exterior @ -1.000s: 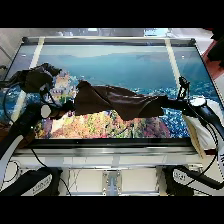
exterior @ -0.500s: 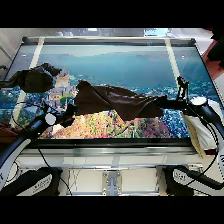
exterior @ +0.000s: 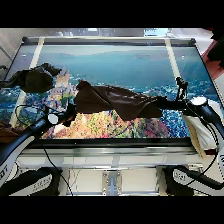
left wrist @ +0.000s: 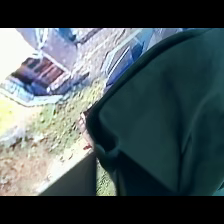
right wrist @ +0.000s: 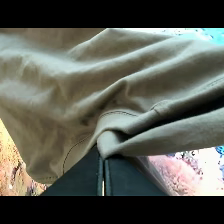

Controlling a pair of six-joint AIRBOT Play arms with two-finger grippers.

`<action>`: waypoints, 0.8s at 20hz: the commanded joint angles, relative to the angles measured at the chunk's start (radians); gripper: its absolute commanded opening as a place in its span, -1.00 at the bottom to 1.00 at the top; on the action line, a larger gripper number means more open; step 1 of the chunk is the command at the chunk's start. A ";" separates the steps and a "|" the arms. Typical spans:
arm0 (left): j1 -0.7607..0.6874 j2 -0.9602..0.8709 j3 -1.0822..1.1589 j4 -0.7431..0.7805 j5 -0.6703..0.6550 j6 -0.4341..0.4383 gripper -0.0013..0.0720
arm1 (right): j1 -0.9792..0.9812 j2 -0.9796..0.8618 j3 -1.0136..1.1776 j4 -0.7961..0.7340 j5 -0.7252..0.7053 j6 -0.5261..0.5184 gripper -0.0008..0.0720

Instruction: Fold the shirts.

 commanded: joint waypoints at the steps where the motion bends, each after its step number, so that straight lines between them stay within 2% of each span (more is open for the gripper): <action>1: 0.000 -0.006 0.002 -0.016 0.082 0.002 -0.92 | 0.000 0.001 0.001 0.001 0.001 0.000 -0.90; 3: 0.000 -0.002 0.030 -0.021 0.126 0.004 -0.92 | 0.000 0.010 0.002 0.004 0.001 0.000 -0.90; 4: 0.001 0.012 0.063 -0.018 0.142 0.032 -0.92 | 0.000 0.030 0.002 0.001 0.005 0.000 -0.90; 5: 0.000 0.037 0.105 -0.010 0.155 0.097 -0.92 | -0.001 0.064 0.006 -0.012 0.020 0.000 -0.90; 6: 0.000 0.073 0.155 -0.010 0.151 0.197 -0.93 | -0.006 0.105 0.021 -0.045 0.055 0.003 -0.90; 9: 0.000 0.252 0.328 -0.010 0.073 0.560 -0.92 | -0.072 0.283 0.113 -0.143 0.233 0.123 -0.91; 11: 0.000 0.393 0.428 -0.010 -0.002 0.703 -0.92 | -0.143 0.425 0.193 -0.169 0.328 0.182 -0.91; 13: 0.000 0.531 0.510 -0.005 -0.030 0.786 -0.93 | -0.214 0.563 0.280 -0.169 0.363 0.191 -0.91; 16: 0.000 0.656 0.655 0.047 -0.092 0.795 -0.93 | -0.302 0.697 0.438 -0.171 0.343 0.190 -0.91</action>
